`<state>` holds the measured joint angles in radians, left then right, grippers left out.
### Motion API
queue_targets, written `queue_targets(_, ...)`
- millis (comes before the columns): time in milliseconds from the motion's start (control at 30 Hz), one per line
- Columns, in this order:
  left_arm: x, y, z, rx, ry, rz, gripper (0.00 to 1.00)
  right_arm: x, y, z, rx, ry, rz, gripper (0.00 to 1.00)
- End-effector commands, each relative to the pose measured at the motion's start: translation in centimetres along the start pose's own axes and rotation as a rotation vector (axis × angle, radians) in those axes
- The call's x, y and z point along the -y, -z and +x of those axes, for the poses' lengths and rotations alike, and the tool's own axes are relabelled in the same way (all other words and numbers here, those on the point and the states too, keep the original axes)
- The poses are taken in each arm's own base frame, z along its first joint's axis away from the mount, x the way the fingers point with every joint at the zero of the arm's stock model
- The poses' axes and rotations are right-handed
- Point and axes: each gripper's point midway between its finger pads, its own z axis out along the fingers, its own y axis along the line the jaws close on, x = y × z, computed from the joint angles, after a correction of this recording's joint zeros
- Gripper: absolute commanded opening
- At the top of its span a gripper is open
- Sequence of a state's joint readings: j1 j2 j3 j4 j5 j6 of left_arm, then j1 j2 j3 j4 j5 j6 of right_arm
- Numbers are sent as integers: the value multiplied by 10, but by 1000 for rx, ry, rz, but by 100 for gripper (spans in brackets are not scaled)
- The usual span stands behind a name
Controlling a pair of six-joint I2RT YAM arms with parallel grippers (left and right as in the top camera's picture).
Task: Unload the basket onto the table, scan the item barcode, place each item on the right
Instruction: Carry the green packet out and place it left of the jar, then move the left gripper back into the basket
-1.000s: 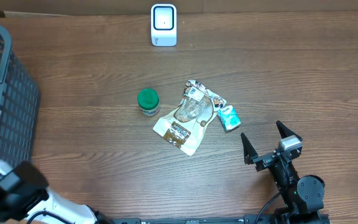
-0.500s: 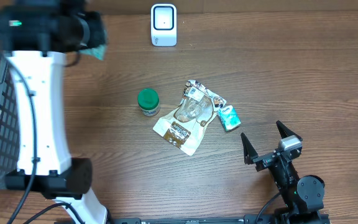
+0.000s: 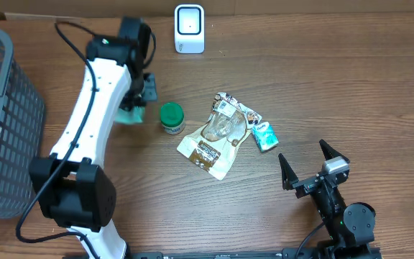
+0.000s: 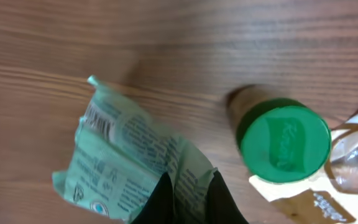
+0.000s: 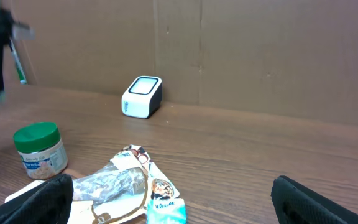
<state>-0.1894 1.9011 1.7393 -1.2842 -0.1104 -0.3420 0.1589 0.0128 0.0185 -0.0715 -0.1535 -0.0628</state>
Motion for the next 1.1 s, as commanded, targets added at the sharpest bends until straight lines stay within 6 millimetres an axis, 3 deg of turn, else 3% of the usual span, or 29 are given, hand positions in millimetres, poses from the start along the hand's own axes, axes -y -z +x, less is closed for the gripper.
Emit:
queue_targets(0,25,-18,17,-61,18,117,4,-2,0,2,4,-3,-8,100)
queue_targets(100,38,-33,25,-81,10,167,4,-2,0,2,4,-3,-8,100)
queue_targets(233,39,-39,32,-101,5,167,4,-2,0,2,4,-3,-8,100)
queue_targets(267,38,-39,33,-105,4,165,6,-2,0,2,4,-3,-8,100)
queue_targets(367,38,-39,34,-109,3,165,28,-2,0,2,4,-3,-8,100)
queue_targets(533,39,-26,23,-77,-2,182,33,-2,0,2,4,-3,-8,100)
queue_targets(667,40,15,-5,13,-1,216,36,-2,0,2,4,-3,-8,100)
queue_targets(733,41,42,-21,78,-6,236,47,-2,0,2,4,-3,-8,100)
queue_targets(800,38,78,-41,170,-14,262,67,-2,0,2,4,-3,-8,100)
queue_targets(833,35,97,-50,222,-17,272,89,-2,0,2,4,-3,-8,100)
queue_targets(867,31,112,-58,265,-15,273,100,-2,0,2,4,-3,-8,100)
queue_targets(933,15,147,-75,379,-30,260,100,-2,0,2,4,-3,-8,100)
queue_targets(1067,-54,203,-100,557,147,182,100,-2,0,2,4,-3,-8,100)
